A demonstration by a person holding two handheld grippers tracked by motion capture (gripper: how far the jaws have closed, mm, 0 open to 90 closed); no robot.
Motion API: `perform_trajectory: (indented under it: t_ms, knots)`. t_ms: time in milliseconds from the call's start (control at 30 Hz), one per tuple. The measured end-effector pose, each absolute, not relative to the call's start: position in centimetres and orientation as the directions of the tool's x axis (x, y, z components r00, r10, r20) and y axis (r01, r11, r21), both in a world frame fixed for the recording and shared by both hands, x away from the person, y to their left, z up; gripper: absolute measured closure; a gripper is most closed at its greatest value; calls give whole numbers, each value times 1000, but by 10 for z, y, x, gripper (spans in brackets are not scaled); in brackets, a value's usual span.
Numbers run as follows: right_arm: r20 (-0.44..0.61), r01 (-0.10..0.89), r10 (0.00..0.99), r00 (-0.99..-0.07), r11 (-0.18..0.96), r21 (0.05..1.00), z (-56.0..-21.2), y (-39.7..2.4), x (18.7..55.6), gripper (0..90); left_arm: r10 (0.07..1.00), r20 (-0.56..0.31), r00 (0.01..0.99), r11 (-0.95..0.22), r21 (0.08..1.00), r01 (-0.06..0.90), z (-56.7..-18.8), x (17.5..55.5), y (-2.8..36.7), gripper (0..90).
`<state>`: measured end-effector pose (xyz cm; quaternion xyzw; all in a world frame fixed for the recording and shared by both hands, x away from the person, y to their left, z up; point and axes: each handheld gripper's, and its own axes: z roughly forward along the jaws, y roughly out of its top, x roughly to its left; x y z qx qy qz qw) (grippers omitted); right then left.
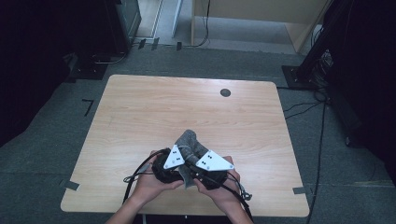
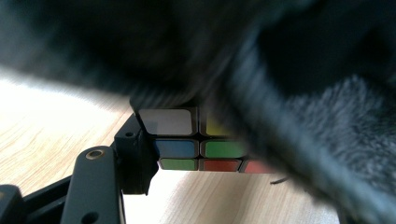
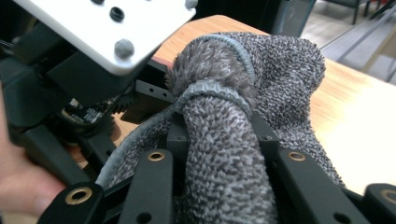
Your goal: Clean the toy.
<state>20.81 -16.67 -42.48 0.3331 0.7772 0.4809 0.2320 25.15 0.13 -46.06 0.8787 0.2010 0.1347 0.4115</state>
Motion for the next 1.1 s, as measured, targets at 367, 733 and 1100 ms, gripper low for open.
perform_trajectory:
  t_ms: [367, 733, 1100]
  knots:
    - [8, 319, 758, -652, 265, 910, -426, -175, 210, 695, 472, 64, 879, -571, 782, 250, -459, 253, 5, 346]
    - [44, 343, 779, -626, 223, 913, -425, -185, 214, 693, 462, 61, 885, -564, 790, 240, -457, 253, 4, 346]
    - [41, 346, 793, -608, 218, 912, -424, -184, 215, 703, 463, 66, 884, -565, 791, 237, -456, 253, 5, 347]
